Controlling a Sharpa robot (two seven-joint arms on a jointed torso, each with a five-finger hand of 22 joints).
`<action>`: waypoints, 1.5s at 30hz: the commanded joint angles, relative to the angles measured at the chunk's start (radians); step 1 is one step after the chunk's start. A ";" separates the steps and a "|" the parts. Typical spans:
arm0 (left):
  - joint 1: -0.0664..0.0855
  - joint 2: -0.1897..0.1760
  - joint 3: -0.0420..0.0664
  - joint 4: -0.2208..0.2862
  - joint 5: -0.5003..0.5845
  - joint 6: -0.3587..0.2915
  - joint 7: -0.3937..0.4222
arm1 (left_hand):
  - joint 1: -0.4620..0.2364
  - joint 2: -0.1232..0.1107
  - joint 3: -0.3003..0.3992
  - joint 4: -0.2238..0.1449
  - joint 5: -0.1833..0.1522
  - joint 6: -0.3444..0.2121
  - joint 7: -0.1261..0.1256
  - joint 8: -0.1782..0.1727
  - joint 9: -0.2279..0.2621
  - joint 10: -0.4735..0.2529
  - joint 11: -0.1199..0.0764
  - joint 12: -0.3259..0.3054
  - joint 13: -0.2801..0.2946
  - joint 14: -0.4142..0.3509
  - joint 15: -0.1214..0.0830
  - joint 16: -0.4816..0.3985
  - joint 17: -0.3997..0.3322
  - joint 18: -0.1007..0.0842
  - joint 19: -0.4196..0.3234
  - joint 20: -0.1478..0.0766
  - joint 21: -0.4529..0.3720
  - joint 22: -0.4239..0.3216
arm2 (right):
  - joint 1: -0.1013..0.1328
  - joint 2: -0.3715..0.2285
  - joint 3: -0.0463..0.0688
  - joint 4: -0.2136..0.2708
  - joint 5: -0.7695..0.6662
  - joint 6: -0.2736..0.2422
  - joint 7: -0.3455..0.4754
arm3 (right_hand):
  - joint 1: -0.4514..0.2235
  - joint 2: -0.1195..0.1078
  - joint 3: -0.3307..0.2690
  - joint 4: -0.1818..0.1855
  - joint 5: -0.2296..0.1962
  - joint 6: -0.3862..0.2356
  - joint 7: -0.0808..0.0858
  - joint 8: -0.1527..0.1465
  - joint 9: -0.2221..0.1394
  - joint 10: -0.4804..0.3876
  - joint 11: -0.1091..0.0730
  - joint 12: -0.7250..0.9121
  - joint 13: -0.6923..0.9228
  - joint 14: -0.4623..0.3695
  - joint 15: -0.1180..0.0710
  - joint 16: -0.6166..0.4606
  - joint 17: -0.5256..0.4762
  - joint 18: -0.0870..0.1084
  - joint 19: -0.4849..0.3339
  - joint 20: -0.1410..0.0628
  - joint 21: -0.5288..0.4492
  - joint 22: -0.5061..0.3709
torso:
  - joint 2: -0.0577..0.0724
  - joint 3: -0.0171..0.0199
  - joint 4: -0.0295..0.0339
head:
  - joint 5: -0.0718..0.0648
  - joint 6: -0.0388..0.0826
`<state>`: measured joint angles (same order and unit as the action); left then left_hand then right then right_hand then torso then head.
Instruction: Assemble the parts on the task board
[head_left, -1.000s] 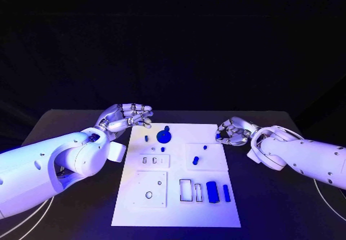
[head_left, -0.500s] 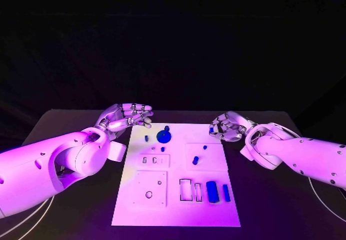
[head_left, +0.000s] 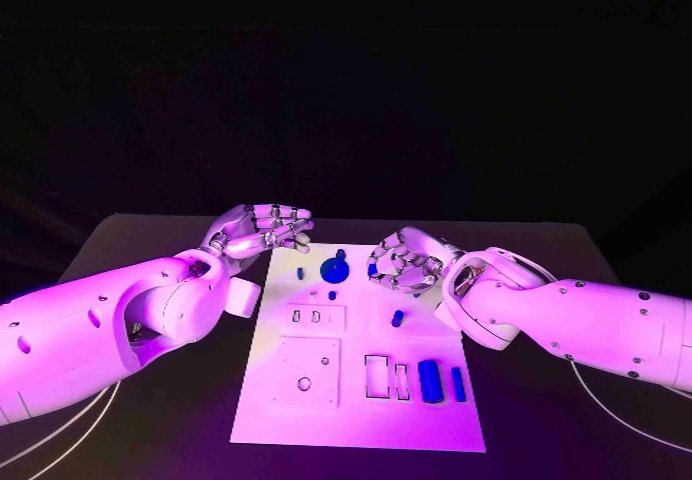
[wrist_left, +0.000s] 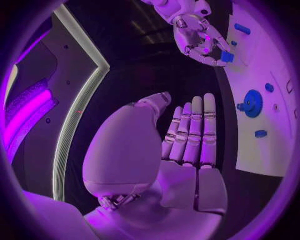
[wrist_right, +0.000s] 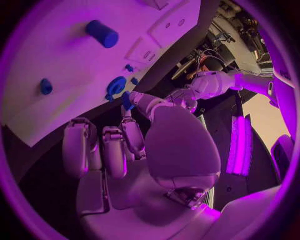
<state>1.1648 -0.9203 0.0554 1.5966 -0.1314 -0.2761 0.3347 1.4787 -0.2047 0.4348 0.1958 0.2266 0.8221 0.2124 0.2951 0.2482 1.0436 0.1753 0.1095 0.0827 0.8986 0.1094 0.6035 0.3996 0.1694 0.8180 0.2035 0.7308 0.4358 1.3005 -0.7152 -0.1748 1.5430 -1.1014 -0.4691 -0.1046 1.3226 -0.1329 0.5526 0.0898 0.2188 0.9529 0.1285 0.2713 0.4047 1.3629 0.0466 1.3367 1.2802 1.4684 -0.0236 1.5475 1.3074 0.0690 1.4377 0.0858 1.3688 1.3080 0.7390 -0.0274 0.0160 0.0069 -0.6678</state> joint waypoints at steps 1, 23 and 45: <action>0.001 0.005 -0.001 -0.001 -0.001 0.018 0.003 | -0.005 0.005 -0.004 -0.002 -0.004 -0.005 0.026 -0.002 0.001 -0.007 0.000 -0.005 0.001 -0.002 0.007 -0.006 0.001 0.009 -0.005 0.002 0.004 0.001 | -0.004 0.031 0.000 0.016 -0.087 0.013 -0.119 | -0.005 0.001 0.003 -0.002 0.003 -0.006 0.000 0.031 0.034 -0.005 -0.001 -0.004 0.002 0.090 0.000 0.002 0.212 -0.014 0.002 -0.003 -0.002 0.092 | -0.001 -0.0010 0.0006 | 0.010 -0.003; 0.000 0.022 -0.006 -0.020 0.000 0.024 0.000 | -0.005 0.006 -0.003 -0.001 -0.003 -0.005 0.025 -0.002 0.002 -0.006 0.000 -0.004 0.002 -0.002 0.007 -0.006 0.003 0.009 -0.007 0.003 0.005 0.002 | -0.057 0.203 -0.007 -0.024 -0.243 0.019 -0.225 | -0.022 -0.012 -0.002 -0.001 0.001 -0.008 0.001 0.037 0.037 -0.002 0.000 -0.001 0.006 0.090 0.002 0.002 0.211 -0.014 0.003 -0.001 -0.002 0.092 | 0.002 0.0001 -0.0011 | 0.031 -0.017; 0.000 0.022 -0.006 -0.022 0.001 0.028 -0.003 | -0.006 0.007 -0.003 -0.001 -0.003 -0.006 0.025 -0.002 0.002 -0.007 0.000 -0.004 0.002 -0.002 0.007 -0.006 0.003 0.010 -0.009 0.003 0.007 0.003 | -0.086 0.234 -0.015 -0.048 -0.256 0.046 -0.225 | -0.034 -0.020 -0.004 0.002 0.001 -0.010 0.001 0.039 0.037 -0.004 0.000 -0.003 0.003 0.090 0.002 0.001 0.208 -0.013 0.002 -0.001 -0.005 0.091 | 0.001 0.0010 -0.0014 | 0.043 -0.028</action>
<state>1.1646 -0.9000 0.0492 1.5734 -0.1310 -0.2671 0.3278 1.4787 -0.2047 0.4348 0.1958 0.2266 0.8221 0.2123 0.2951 0.2487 1.0436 0.1753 0.1095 0.0832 0.8986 0.1094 0.6036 0.4023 0.1694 0.8146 0.2070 0.7307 0.4377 1.2154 -0.4830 -0.1891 1.4957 -1.3393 -0.4441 -0.3279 1.2971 -0.1502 0.5521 0.0897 0.2154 0.9341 0.1303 0.3099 0.4062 1.3629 0.0466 1.3370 1.2846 1.4684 -0.0234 1.5475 1.3079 0.0690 1.4376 0.0861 1.3687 1.3075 0.7399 -0.0266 0.0146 0.0492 -0.6953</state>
